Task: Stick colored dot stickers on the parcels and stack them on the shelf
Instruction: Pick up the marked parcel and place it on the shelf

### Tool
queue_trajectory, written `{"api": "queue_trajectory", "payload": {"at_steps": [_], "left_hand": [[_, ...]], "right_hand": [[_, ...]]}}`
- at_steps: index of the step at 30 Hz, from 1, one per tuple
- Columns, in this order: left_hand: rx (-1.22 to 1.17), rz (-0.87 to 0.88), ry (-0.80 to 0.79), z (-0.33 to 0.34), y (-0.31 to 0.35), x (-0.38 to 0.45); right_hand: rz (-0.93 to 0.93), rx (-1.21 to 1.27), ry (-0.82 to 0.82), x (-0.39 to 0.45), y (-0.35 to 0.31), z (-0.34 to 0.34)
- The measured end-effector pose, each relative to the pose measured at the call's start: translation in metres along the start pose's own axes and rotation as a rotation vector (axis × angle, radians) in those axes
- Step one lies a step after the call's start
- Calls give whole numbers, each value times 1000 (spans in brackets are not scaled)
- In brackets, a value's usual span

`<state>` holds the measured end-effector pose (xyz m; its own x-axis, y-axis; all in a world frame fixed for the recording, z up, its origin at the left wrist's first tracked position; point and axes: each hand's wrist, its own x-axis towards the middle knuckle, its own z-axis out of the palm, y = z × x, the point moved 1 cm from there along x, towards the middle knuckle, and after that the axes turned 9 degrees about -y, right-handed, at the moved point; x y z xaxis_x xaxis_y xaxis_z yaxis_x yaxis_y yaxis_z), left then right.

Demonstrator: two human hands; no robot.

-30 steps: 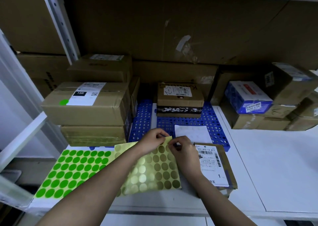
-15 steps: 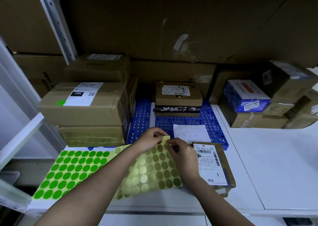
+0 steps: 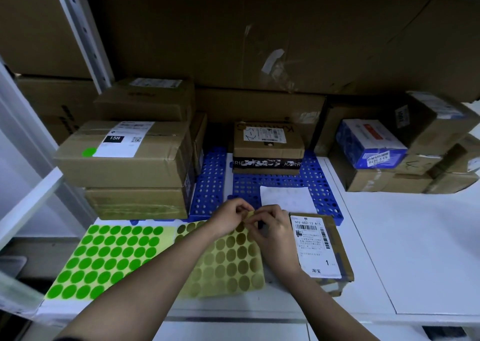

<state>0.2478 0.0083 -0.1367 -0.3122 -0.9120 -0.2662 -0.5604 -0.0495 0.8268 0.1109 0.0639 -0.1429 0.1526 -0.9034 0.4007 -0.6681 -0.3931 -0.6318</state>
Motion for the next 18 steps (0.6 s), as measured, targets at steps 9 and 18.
{"api": "queue_trajectory", "payload": {"at_steps": [9,18], "left_hand": [[489,8,38,36,-8,-2],[560,-2,103,46,-19,-8]], "right_hand": [[94,176,-12,-2,-12,-23],[122,230,-8,3,-14,-34]]}}
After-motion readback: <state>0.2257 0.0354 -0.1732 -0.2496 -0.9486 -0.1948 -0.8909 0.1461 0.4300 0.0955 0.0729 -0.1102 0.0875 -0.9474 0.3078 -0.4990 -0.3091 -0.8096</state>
